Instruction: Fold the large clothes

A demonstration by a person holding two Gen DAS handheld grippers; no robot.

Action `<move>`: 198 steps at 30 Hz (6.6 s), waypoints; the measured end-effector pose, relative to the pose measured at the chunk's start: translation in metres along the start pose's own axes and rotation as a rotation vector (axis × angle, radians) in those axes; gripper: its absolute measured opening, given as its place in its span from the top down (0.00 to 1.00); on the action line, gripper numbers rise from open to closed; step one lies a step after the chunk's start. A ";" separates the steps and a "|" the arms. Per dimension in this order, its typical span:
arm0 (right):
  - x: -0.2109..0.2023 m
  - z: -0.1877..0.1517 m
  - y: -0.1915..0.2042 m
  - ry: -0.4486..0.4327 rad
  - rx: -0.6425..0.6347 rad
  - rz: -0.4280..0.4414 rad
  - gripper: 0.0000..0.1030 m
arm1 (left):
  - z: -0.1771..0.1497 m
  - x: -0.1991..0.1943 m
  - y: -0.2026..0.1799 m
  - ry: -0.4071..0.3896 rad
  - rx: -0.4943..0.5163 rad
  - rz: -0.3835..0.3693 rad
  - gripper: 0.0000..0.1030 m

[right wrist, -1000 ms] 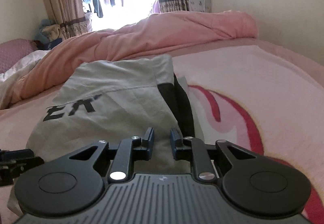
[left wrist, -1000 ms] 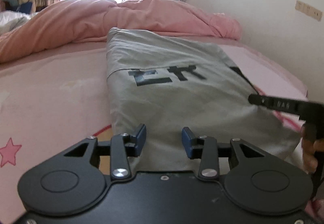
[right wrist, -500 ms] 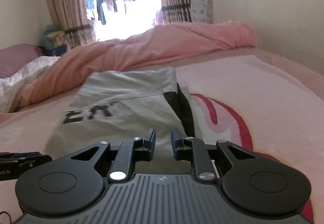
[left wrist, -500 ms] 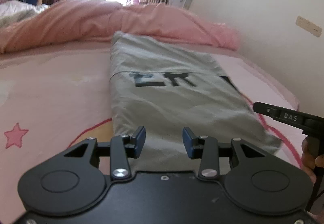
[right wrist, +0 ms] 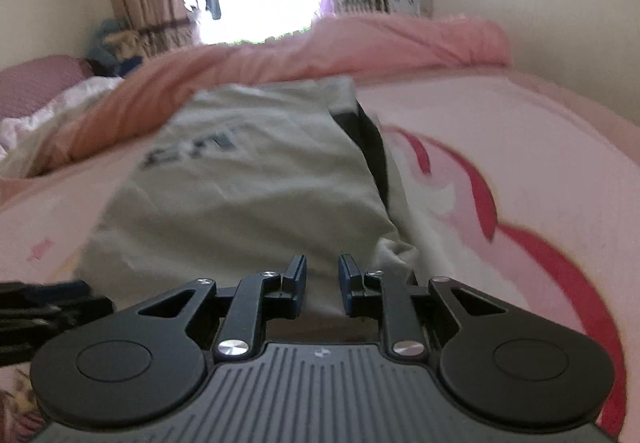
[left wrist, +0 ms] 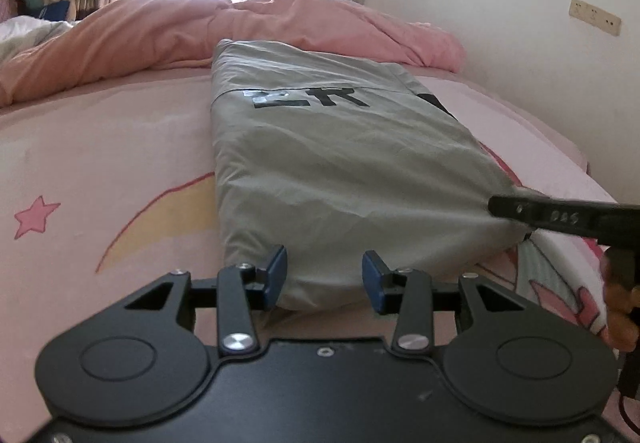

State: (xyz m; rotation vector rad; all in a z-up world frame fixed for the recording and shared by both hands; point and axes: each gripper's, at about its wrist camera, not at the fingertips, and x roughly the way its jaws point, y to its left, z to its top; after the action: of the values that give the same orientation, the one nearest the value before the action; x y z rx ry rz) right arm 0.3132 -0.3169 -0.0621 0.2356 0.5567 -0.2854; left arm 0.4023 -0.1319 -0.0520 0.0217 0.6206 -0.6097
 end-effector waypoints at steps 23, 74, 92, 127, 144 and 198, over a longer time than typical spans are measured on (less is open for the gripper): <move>-0.004 -0.002 -0.024 0.012 0.055 0.027 0.76 | 0.010 -0.012 0.028 0.011 -0.113 -0.087 0.53; 0.120 0.077 -0.091 0.131 0.444 0.535 0.63 | 0.107 0.118 0.115 0.152 -0.482 -0.270 0.48; 0.038 0.092 0.035 0.054 0.329 0.670 0.76 | 0.110 -0.040 0.171 0.033 -0.389 -0.178 0.71; 0.031 0.078 0.125 -0.044 -0.154 0.283 0.72 | 0.073 -0.023 0.189 -0.038 -0.227 -0.017 0.29; 0.054 0.061 0.114 0.048 -0.089 0.263 0.86 | 0.060 0.002 0.190 0.016 -0.188 0.010 0.23; -0.047 0.018 0.131 -0.081 -0.129 0.169 0.74 | 0.001 -0.101 0.118 -0.104 -0.163 0.150 0.26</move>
State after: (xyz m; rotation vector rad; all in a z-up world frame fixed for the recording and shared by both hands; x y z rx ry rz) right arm 0.3264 -0.1905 -0.0030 0.1442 0.4703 -0.0940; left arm 0.4018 0.0187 -0.0147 -0.1150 0.5608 -0.4112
